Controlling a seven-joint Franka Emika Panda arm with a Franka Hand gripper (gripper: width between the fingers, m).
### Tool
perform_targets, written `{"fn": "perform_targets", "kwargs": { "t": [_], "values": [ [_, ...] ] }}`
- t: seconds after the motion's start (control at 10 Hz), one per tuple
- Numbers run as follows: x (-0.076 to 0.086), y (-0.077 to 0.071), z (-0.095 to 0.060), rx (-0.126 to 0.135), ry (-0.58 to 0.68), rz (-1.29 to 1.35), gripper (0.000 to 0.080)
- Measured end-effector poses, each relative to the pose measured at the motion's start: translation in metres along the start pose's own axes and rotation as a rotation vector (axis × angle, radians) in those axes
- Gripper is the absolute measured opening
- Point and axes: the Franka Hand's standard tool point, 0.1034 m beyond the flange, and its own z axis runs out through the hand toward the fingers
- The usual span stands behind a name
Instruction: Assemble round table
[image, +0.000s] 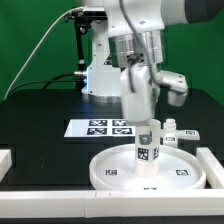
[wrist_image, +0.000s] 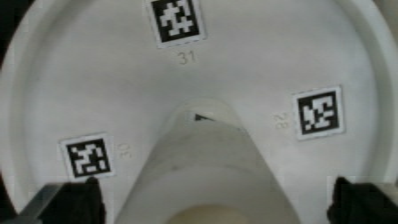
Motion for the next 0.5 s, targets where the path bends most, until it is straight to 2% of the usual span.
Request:
{"fn": "perform_targets", "kwargs": {
  "t": [0.3, 0.5],
  "values": [
    [0.0009, 0.0009, 0.0010, -0.003, 0.003, -0.228, 0.0649],
    [0.0032, 0.0017, 0.0024, -0.036, 0.040, -0.651, 0.0649]
  ]
}}
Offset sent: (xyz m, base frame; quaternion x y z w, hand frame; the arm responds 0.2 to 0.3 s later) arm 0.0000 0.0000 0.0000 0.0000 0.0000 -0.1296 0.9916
